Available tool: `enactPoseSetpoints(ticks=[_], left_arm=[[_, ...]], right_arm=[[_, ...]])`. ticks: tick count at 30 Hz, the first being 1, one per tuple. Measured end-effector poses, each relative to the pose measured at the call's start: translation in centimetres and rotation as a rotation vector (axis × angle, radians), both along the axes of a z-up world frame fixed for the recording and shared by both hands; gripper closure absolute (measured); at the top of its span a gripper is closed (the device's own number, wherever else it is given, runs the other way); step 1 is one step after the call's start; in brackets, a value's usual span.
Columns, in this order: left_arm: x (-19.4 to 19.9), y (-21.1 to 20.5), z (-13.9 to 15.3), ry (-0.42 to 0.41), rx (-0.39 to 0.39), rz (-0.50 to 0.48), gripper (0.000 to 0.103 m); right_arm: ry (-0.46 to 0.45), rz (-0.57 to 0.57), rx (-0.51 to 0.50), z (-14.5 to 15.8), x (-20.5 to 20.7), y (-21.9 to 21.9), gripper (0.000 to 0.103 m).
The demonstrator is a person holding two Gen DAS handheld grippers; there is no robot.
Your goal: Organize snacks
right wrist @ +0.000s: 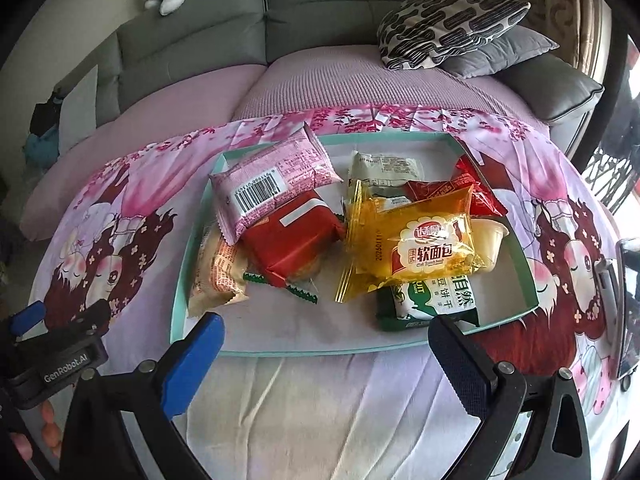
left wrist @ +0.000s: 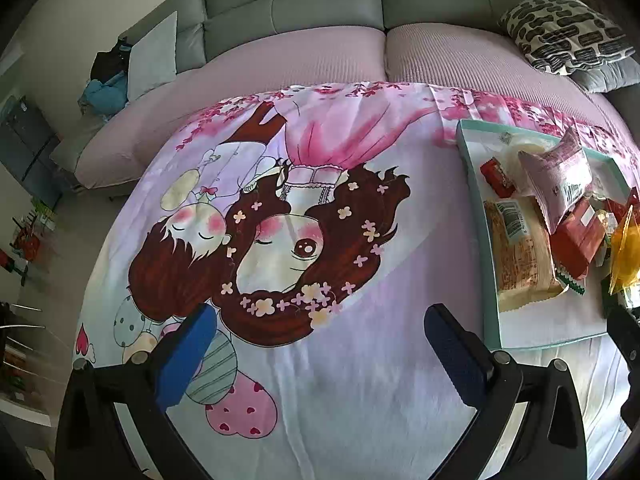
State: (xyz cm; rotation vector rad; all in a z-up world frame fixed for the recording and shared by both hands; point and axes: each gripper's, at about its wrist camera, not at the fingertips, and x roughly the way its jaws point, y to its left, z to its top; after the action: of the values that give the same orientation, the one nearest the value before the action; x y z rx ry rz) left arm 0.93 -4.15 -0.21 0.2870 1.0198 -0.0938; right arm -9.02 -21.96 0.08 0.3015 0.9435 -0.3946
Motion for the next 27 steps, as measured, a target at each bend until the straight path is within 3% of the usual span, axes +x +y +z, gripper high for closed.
enactPoseSetpoints(ticks=[27], left_arm=[[0.03,-0.49,-0.61,0.022,0.018,-0.025,0.000]], right_arm=[[0.013,-0.018,0.020,-0.41,-0.03,-0.53,0.000]])
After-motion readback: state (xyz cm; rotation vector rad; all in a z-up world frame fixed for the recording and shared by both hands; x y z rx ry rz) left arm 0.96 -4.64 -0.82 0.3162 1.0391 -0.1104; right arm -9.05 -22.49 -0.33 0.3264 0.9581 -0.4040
